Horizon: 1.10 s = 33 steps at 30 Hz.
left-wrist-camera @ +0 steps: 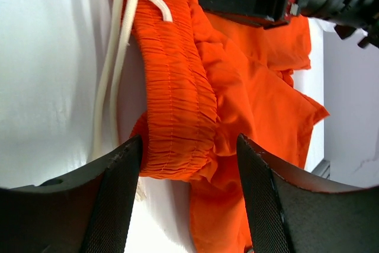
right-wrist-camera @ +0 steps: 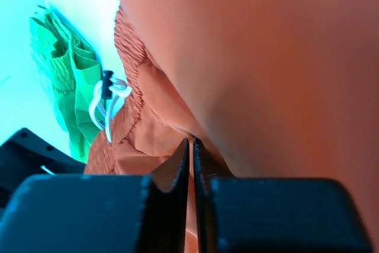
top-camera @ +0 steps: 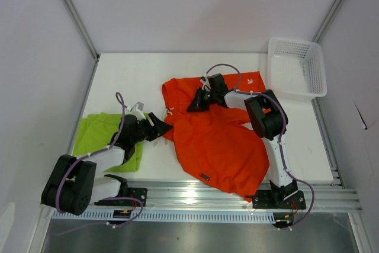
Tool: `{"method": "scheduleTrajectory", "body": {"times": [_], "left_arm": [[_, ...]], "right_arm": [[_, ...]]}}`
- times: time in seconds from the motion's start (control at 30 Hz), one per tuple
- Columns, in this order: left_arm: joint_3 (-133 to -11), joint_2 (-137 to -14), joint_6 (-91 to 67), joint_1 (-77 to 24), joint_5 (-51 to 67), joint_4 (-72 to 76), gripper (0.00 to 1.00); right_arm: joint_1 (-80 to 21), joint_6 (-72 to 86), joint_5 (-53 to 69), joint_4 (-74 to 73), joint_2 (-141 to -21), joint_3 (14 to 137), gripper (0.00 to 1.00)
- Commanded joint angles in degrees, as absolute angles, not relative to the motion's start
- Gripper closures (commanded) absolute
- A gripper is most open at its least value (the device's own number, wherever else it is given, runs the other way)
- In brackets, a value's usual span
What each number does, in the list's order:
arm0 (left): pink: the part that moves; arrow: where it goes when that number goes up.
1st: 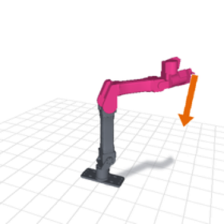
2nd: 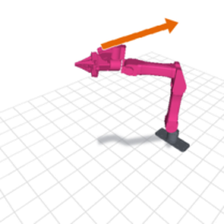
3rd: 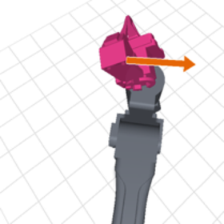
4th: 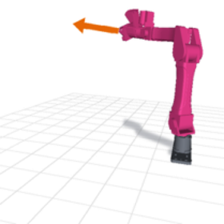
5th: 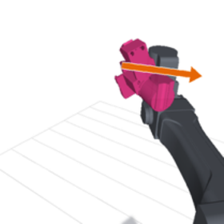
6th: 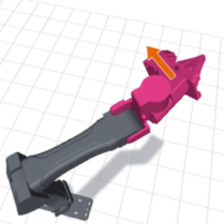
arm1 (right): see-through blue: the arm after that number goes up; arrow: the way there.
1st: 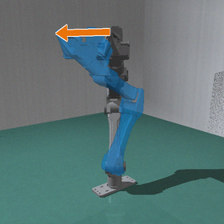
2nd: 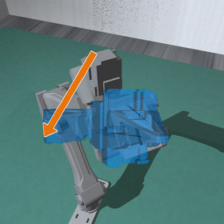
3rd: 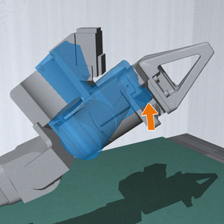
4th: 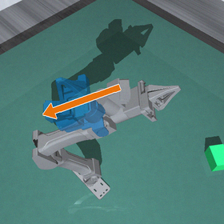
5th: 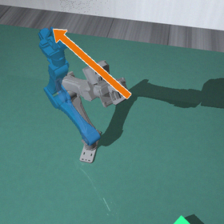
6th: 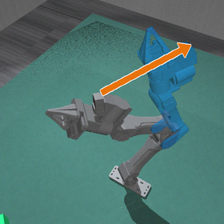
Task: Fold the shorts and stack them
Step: Flatten the shorts out
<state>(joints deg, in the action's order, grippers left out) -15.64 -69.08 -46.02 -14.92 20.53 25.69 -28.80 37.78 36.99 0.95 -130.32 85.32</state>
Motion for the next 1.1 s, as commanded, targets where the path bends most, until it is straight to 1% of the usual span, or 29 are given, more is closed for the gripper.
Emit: {"method": "scheduleTrajectory", "body": {"times": [0.0, 0.03, 0.1, 0.13, 0.2, 0.23, 0.33, 0.5, 0.6, 0.63, 0.7, 0.77, 0.8, 0.9, 0.93, 1.0, 1.03, 1.07], "left_arm": [[-13.3, -68.6, -45.3, -14.6, 24.4, 33.3, 0.33], [-13.1, -68.6, -45.2, -14.6, 24.7, 34.0, 0.34], [-12.3, -69.3, -45.4, -14.6, 25.3, 35.0, 0.35], [-12.0, -69.6, -45.4, -14.7, 26.1, 36.2, 0.37], [-11.6, -71.0, -45.8, -14.7, 26.2, 37.3, 0.37], [-10.6, -71.5, -46.0, -14.7, 26.4, 38.9, 0.37], [-9.5, -73.8, -46.5, -14.7, 26.5, 41.9, 0.37], [-9.5, -76.6, -46.7, -14.7, 26.9, 44.3, 0.38], [-9.8, -77.1, -46.6, -14.9, 26.5, 44.7, 0.37], [-9.8, -77.2, -46.5, -14.9, 26.5, 44.8, 0.37], [-10.5, -77.3, -46.3, -15.1, 26.1, 44.5, 0.37], [-10.6, -77.3, -46.4, -15.4, 26.0, 44.8, 0.39], [-10.6, -77.3, -46.5, -15.6, 26.0, 45.1, 0.4], [-10.9, -77.3, -46.8, -15.9, 26.1, 45.8, 0.43], [-11.0, -77.5, -47.0, -16.1, 26.6, 46.1, 0.44], [-11.6, -77.5, -47.2, -17.0, 27.3, 46.5, 0.46], [-11.8, -77.3, -47.2, -17.3, 27.7, 46.2, 0.47], [-12.0, -76.7, -47.2, -18.1, 27.6, 46.1, 0.47]], "right_arm": [[-29.4, 39.2, 38.2, 5.4, -128.7, 85.7, 0.91], [-29.4, 39.6, 38.3, 6.0, -128.1, 86.0, 0.81], [-29.6, 39.9, 38.5, 6.7, -127.9, 86.8, 0.69], [-29.8, 40.0, 38.3, 7.0, -127.7, 87.7, 0.59], [-30.1, 39.7, 38.2, 7.3, -127.9, 88.9, 0.51], [-30.2, 39.6, 38.1, 7.2, -128.1, 89.6, 0.42], [-30.7, 39.2, 39.1, 6.5, -130.9, 93.9, 0.39], [-31.0, 42.0, 42.2, 9.1, -138.2, 100.0, 0.4], [-31.8, 39.8, 39.9, 3.4, -142.2, 105.8, 0.33], [-32.0, 39.5, 39.4, 2.6, -143.2, 107.0, 0.32], [-32.3, 39.4, 39.1, 1.3, -145.4, 109.5, 0.35], [-32.7, 40.8, 40.1, 2.2, -146.7, 110.3, 0.45], [-32.7, 41.7, 40.8, 4.4, -147.7, 110.6, 0.53], [-32.8, 44.1, 41.2, 6.7, -148.4, 110.5, 0.66], [-33.0, 44.2, 40.5, 6.5, -148.6, 110.9, 0.75], [-33.0, 43.2, 39.1, 2.8, -149.0, 112.3, 0.8], [-33.0, 42.4, 36.5, 0.7, -149.2, 113.2, 0.83], [-33.1, 41.1, 35.2, -1.7, -149.1, 114.1, 0.83]]}}
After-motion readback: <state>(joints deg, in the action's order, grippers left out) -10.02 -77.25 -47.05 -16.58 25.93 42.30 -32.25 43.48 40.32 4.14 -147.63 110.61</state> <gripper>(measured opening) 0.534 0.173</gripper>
